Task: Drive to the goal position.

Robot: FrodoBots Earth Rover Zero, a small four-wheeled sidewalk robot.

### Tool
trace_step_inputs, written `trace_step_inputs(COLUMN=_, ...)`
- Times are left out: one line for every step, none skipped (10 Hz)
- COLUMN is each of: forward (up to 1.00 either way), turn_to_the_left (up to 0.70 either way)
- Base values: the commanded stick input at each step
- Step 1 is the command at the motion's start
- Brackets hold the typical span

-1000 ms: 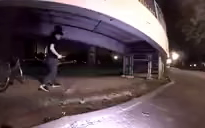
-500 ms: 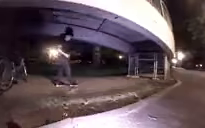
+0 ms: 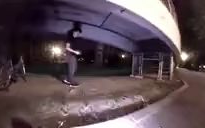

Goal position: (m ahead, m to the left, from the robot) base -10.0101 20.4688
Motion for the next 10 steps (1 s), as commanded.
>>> trace_step_inputs(forward=0.63, turn_to_the_left=0.00)
trace_step_inputs(forward=0.56, turn_to_the_left=0.00)
trace_step_inputs(forward=0.47, turn_to_the_left=0.03)
trace_step_inputs(forward=0.35, turn_to_the_left=0.30)
trace_step_inputs(forward=0.34, turn_to_the_left=0.86)
trace_step_inputs(forward=0.34, turn_to_the_left=0.86)
trace_step_inputs(forward=0.34, turn_to_the_left=0.85)
trace_step_inputs(forward=0.34, turn_to_the_left=0.86)
trace_step_inputs(forward=0.34, turn_to_the_left=0.65)
trace_step_inputs(forward=0.34, turn_to_the_left=0.22)
